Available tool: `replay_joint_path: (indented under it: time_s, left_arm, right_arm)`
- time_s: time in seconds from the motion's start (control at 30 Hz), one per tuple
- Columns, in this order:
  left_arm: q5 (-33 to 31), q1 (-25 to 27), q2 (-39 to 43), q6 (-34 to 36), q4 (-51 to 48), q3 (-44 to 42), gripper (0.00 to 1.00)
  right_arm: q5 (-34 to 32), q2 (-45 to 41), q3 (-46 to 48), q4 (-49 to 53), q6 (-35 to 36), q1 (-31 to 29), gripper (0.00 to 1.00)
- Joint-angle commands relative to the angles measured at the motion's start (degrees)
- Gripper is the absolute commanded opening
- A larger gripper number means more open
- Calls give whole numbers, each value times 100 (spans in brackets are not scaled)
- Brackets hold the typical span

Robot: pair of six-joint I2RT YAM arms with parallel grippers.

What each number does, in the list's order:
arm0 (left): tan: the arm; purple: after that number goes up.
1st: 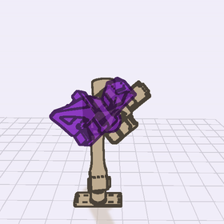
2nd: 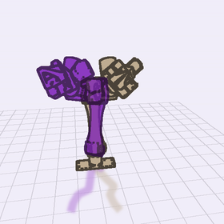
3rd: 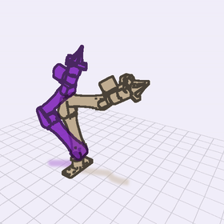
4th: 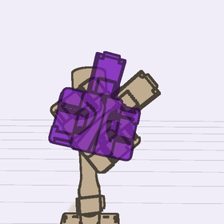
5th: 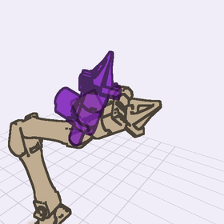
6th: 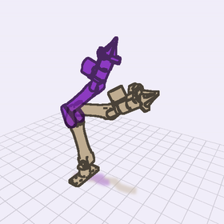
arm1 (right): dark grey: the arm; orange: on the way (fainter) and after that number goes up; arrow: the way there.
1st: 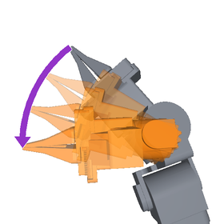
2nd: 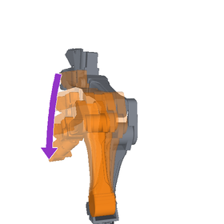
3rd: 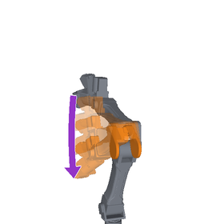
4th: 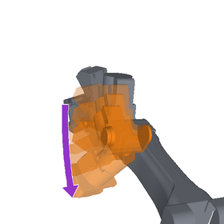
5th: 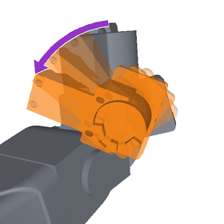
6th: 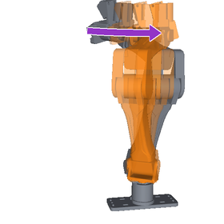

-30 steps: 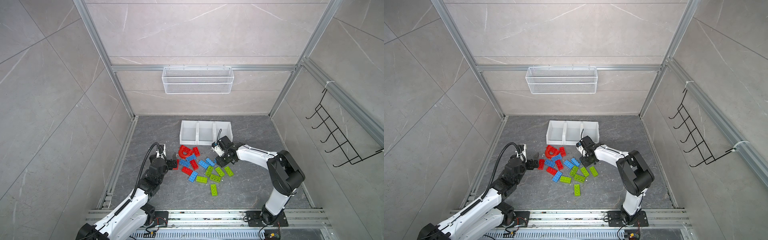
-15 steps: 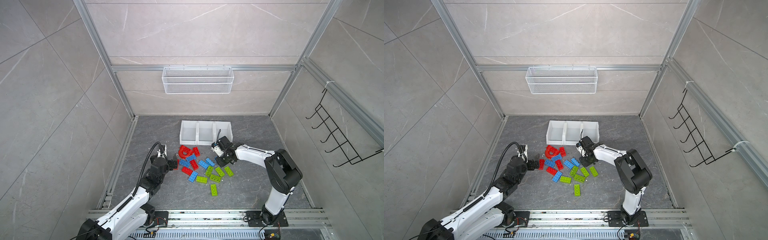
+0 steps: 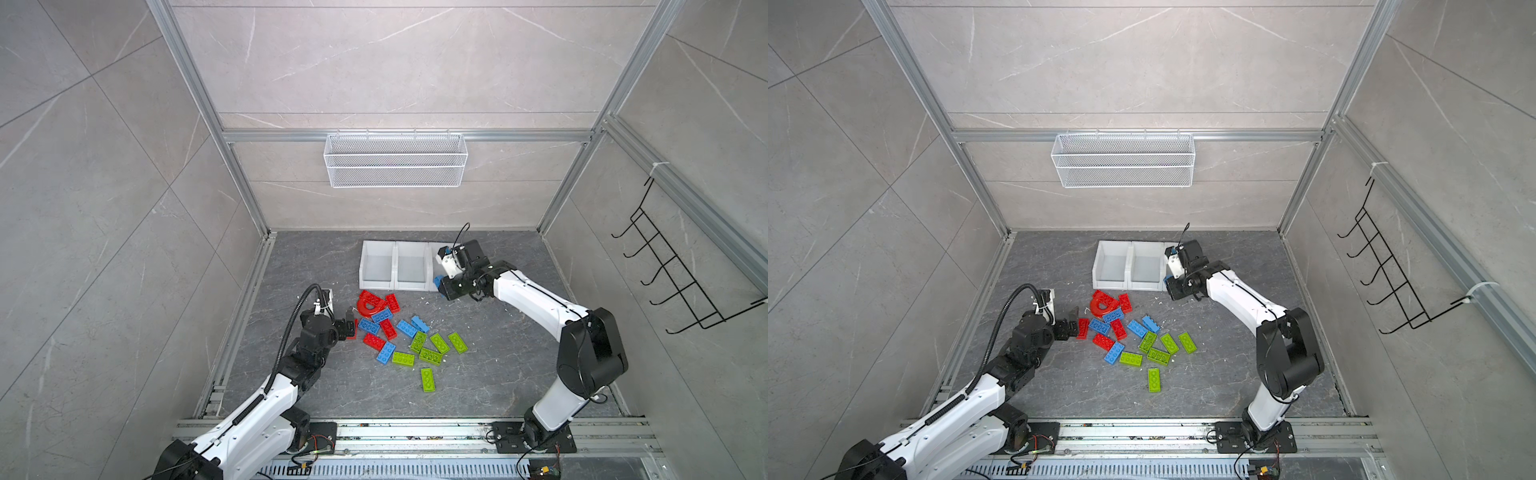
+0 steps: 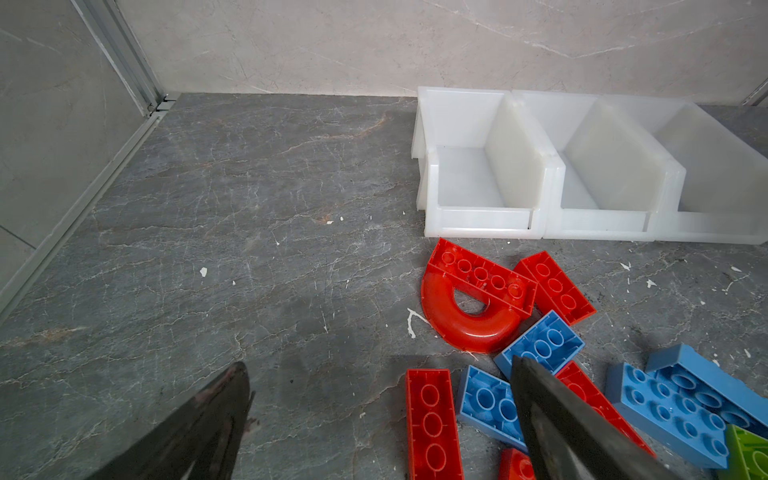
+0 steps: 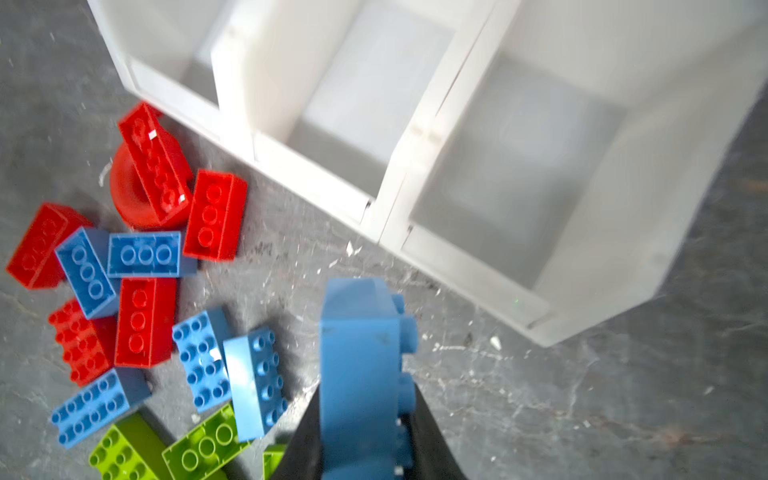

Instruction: Sort the legos into containers by color

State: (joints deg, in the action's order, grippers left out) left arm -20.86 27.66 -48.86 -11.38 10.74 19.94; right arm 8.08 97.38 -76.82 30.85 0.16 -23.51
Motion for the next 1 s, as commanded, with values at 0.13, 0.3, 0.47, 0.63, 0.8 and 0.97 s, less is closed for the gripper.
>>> replay_joint_path:
  time_s: [0.13, 0.3, 0.47, 0.63, 0.8, 0.97]
  left_arm:
    - [-8, -15, 64, -146, 275, -17, 100]
    - [20, -17, -70, -172, 254, 40, 100]
    - [25, -15, -88, -180, 231, 49, 100]
    - [-25, -20, -71, -179, 226, 34, 100]
    - [-71, -24, -106, -162, 227, 52, 100]
    - [-79, -24, -115, -170, 225, 53, 100]
  right_arm:
    - [24, 621, -1033, 464, -225, 384, 0]
    - [-96, 985, -1364, 408, -279, 613, 0]
    - [-69, 1460, -1633, 365, -314, 657, 0]
    - [-185, 1914, -1931, 212, -456, 663, 2]
    - [-350, 2162, -2192, 203, -562, 681, 27]
    - [-361, 1947, -2189, 261, -593, 678, 49]
